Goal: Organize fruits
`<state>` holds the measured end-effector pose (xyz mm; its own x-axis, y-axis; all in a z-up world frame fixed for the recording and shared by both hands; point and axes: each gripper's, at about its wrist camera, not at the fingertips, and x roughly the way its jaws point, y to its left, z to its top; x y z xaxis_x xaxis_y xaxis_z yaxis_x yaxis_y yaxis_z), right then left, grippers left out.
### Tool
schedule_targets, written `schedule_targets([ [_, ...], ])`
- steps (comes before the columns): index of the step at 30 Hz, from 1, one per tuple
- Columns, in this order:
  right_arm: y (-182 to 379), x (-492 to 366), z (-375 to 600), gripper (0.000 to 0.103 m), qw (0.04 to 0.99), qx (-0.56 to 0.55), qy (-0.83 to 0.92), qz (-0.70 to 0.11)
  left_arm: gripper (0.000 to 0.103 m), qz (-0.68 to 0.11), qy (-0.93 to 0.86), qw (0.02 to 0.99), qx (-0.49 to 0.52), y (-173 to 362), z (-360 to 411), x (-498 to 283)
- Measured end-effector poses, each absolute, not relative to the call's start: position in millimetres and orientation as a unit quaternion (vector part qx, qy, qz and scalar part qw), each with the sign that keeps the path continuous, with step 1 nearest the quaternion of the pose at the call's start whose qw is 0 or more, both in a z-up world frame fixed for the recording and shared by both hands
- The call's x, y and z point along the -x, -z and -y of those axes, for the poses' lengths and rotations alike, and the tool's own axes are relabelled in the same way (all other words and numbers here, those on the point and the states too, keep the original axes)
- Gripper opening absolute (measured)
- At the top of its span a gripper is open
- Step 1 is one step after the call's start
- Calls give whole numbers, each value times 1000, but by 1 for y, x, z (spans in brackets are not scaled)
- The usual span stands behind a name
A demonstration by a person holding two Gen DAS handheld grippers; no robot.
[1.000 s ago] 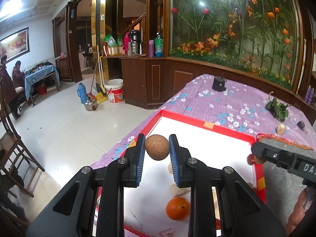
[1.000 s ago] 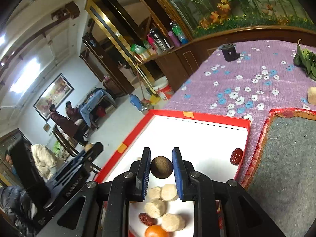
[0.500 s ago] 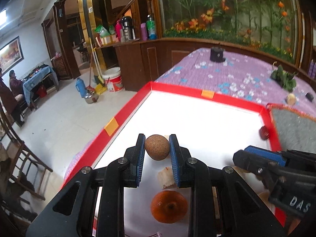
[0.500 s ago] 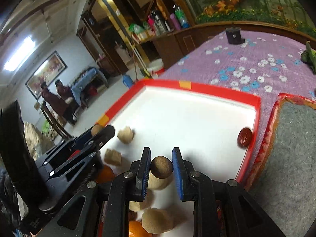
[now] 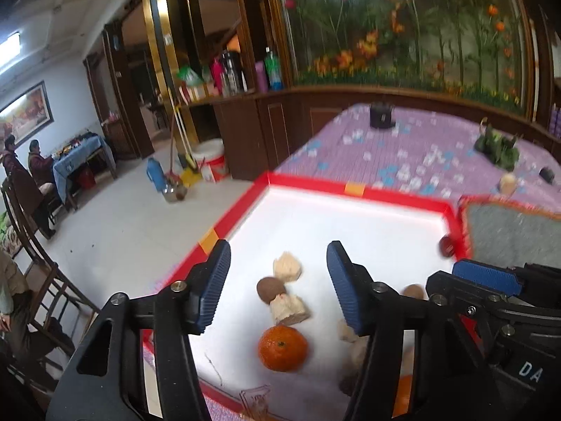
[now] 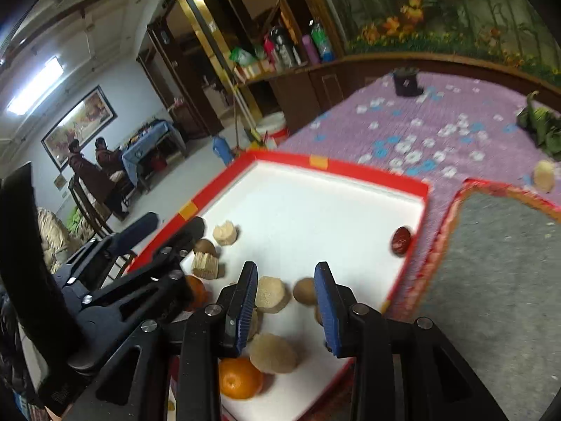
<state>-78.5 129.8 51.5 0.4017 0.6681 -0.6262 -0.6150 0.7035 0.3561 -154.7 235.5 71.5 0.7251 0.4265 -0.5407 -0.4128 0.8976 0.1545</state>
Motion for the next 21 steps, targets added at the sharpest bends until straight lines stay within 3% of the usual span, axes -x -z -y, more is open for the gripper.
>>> schedule_targets([
  [9, -94, 120, -79, 37, 866, -54, -374, -328, 65, -254, -218, 942, -19, -116, -199, 188],
  [11, -104, 131, -69, 39, 872, -54, -372, -313, 77, -242, -220, 945, -26, -124, -190, 199],
  [13, -113, 144, -61, 41, 878, -55, -371, -299, 83, -223, -223, 949, -29, -133, -181, 214],
  [21, -135, 187, -25, 46, 891, -59, -362, -266, 87, -217, -234, 947, -31, -151, -159, 243],
])
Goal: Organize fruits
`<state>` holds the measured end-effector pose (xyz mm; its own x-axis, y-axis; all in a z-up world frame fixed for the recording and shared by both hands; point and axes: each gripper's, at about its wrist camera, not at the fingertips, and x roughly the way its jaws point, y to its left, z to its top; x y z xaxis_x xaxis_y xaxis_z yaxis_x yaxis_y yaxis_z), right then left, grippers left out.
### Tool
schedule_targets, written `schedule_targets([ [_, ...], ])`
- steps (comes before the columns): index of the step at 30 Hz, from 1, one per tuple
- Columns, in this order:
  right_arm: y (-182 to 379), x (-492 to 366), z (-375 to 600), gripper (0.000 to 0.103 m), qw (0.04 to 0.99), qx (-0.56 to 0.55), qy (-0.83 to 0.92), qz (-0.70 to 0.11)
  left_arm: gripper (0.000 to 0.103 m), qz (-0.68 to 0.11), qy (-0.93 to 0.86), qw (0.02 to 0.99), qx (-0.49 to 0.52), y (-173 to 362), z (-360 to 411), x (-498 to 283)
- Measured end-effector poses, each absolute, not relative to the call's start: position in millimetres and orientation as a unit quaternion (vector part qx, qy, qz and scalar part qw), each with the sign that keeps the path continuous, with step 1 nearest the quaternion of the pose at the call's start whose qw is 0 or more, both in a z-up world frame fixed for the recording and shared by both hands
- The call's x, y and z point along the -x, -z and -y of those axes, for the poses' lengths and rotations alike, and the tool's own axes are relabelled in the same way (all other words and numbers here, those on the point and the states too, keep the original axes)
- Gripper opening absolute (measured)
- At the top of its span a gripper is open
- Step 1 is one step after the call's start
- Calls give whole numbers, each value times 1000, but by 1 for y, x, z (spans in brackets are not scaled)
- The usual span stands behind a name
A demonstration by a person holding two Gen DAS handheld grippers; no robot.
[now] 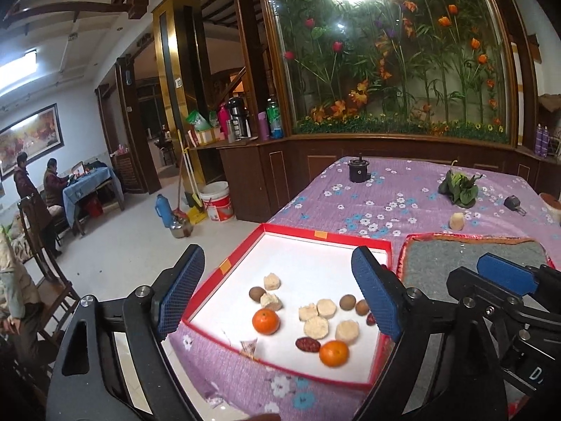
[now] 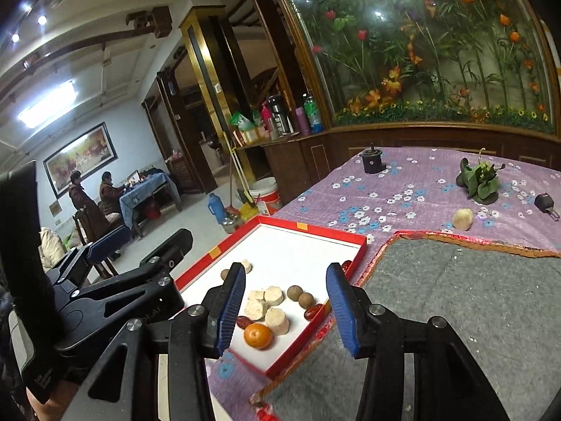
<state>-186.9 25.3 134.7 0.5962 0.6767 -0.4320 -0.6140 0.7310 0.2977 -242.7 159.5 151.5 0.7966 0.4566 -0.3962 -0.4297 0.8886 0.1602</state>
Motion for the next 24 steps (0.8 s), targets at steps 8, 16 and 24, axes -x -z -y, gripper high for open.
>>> schedule_targets([
  [8, -140, 206, -9, 47, 898, -52, -366, -238, 91, -218, -242, 945, -38, -156, -148, 253],
  [16, -142, 209, -9, 47, 903, -62, -359, -225, 91, -242, -239, 940, -23, -156, -157, 246],
  [24, -135, 199, -23, 47, 901, -53, -359, -238, 91, -262, -227, 938, -7, -150, -166, 239],
])
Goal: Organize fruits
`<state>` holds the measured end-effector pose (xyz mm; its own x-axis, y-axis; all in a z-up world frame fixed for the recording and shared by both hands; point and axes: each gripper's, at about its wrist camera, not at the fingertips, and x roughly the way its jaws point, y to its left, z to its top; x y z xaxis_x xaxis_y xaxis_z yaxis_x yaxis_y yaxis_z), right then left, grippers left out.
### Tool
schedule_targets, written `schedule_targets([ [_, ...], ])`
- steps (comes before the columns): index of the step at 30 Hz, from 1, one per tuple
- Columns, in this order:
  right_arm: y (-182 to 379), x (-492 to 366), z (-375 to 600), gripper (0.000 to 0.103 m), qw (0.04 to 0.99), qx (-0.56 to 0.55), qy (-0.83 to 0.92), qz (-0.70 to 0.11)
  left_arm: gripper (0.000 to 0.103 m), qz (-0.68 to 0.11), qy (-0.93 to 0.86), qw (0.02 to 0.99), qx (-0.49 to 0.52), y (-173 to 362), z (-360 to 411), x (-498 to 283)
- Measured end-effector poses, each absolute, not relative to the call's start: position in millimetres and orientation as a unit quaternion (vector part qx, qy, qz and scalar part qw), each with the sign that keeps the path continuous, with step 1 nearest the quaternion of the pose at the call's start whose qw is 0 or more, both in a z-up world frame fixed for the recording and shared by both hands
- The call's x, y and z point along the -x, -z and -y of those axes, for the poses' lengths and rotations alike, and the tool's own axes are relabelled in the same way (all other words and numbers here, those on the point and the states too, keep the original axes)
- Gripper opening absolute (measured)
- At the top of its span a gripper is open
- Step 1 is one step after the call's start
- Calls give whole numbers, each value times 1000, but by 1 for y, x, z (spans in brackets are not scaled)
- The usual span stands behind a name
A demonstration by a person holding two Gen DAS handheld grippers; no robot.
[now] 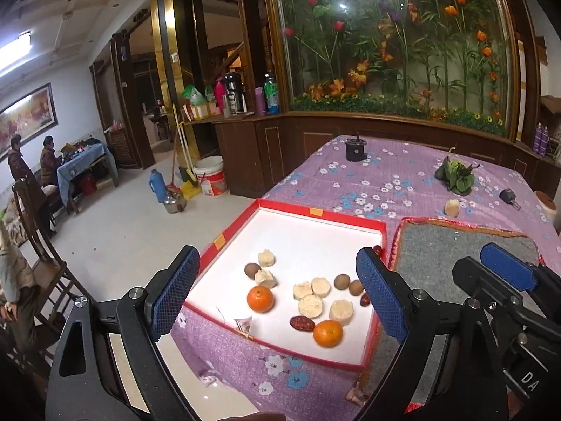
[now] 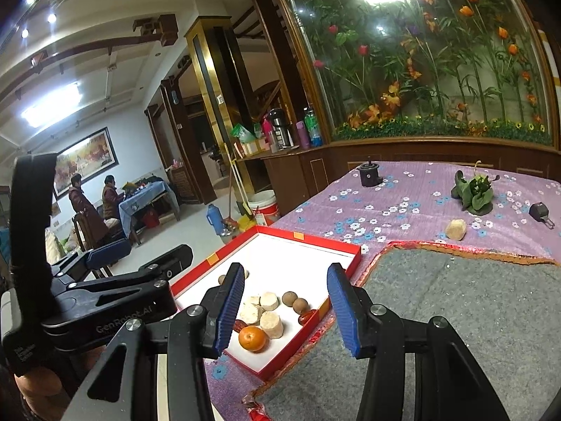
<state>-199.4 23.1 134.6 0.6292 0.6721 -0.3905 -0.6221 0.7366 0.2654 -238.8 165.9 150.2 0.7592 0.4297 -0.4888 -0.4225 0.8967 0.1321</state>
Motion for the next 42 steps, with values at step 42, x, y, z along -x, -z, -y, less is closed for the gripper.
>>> schedule_targets([
  [42, -113, 175, -82, 47, 890, -12, -372, -263, 91, -243, -260, 934, 15, -142, -211, 234],
])
